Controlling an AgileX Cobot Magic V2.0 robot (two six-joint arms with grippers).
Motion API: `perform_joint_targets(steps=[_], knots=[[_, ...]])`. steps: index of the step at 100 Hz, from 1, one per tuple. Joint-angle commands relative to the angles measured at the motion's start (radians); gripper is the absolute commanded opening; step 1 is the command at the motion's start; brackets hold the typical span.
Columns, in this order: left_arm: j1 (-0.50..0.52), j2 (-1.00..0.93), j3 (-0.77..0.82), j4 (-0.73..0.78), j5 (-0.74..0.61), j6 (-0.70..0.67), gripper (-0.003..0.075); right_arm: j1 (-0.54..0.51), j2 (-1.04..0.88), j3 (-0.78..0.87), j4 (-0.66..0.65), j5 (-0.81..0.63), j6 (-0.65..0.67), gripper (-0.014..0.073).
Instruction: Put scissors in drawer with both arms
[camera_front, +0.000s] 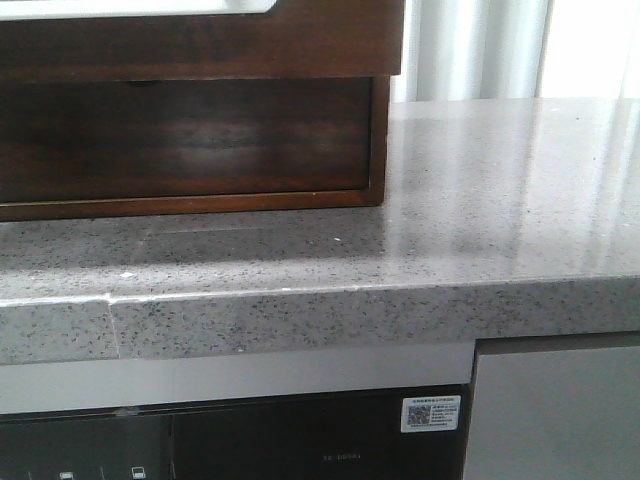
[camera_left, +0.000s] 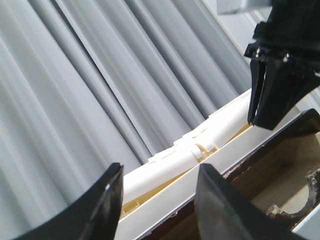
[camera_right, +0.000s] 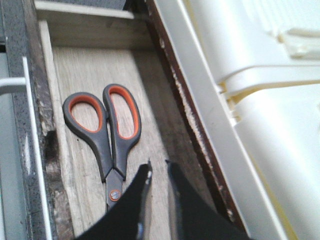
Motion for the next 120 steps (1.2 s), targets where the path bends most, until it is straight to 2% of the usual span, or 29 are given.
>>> perform_joint_targets(steps=[1, 16, 26, 41, 59, 97, 120], knots=[[-0.002, -0.026, -0.03, -0.031, -0.013, -0.013, 0.0258, 0.001, -0.086, -0.027, 0.01, -0.064, 0.025, -0.0074], [-0.002, -0.114, -0.03, -0.033, 0.01, -0.013, 0.0088, 0.001, -0.15, -0.027, 0.01, -0.057, 0.1, -0.0064], [-0.002, -0.165, -0.03, -0.038, 0.076, -0.05, -0.0018, 0.001, -0.188, -0.025, 0.01, -0.055, 0.137, -0.0064], [-0.002, -0.229, -0.03, -0.038, 0.195, -0.155, -0.0019, 0.001, -0.243, 0.011, 0.01, -0.062, 0.153, -0.0064], [-0.002, -0.27, -0.03, -0.065, 0.269, -0.223, -0.002, 0.001, -0.344, 0.151, 0.01, -0.121, 0.155, -0.0064], [-0.002, -0.282, 0.031, -0.17, 0.26, -0.225, -0.0019, 0.001, -0.695, 0.664, 0.014, -0.501, 0.156, -0.0064], [-0.002, -0.282, 0.148, -0.281, 0.185, -0.225, -0.0019, 0.001, -0.913, 0.926, 0.014, -0.581, 0.156, -0.0064]])
